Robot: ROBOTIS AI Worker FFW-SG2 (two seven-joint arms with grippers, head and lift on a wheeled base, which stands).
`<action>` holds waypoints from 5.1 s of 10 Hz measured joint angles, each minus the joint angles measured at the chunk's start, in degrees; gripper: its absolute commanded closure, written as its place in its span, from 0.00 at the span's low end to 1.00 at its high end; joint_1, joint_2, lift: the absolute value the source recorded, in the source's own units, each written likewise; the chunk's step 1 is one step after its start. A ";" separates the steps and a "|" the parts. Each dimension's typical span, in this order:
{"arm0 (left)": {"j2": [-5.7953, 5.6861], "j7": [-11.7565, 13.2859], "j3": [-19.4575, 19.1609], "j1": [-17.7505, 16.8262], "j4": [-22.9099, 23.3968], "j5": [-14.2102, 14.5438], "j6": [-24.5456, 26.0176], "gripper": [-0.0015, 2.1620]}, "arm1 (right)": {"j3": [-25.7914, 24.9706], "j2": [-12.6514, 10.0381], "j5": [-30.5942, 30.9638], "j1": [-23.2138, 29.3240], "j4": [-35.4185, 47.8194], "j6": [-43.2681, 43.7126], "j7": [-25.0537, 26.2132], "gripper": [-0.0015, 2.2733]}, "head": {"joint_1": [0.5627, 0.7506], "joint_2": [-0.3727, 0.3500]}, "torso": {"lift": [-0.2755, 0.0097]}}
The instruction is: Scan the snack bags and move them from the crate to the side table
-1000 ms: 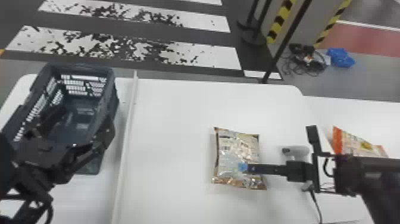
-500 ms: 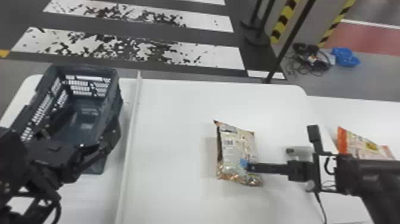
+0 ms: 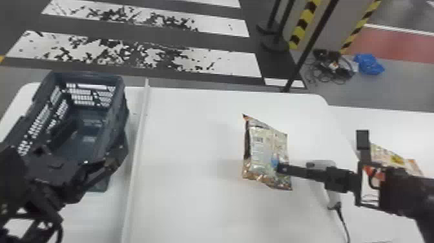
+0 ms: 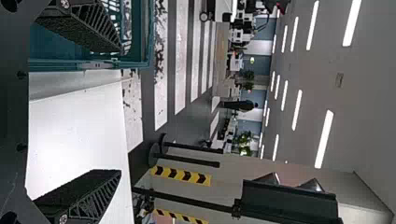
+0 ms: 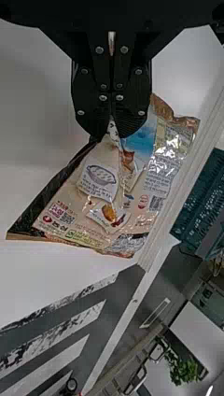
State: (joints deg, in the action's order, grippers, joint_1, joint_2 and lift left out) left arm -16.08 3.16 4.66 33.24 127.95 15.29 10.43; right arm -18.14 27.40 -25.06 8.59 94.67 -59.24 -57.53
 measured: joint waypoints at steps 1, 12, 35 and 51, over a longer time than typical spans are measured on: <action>0.02 0.00 0.41 -0.41 -0.98 -0.01 -0.08 0.03 | -3.08 0.00 -2.17 0.71 2.28 -1.10 1.48 0.98 | 0.70 0.22 | 0.66; -1.72 0.82 2.07 -5.63 -5.69 2.40 -0.45 0.03 | -18.53 4.64 -3.69 -11.08 -29.98 27.79 39.61 0.98 | 0.70 0.03 | 0.66; 0.28 -3.78 2.67 0.43 0.94 -2.20 3.24 0.03 | 7.70 -20.06 3.31 20.10 28.13 37.81 48.87 0.03 | 0.70 0.29 | 0.66; 5.23 -4.30 -3.20 19.93 7.54 -3.97 -9.19 0.03 | 11.20 -20.36 1.51 39.31 36.69 50.08 49.21 0.03 | 0.70 0.44 | 0.66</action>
State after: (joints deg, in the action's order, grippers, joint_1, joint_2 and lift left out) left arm -10.85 -1.14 1.46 53.17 135.49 11.32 1.25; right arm -6.94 7.04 -23.55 47.90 131.36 -9.16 -8.32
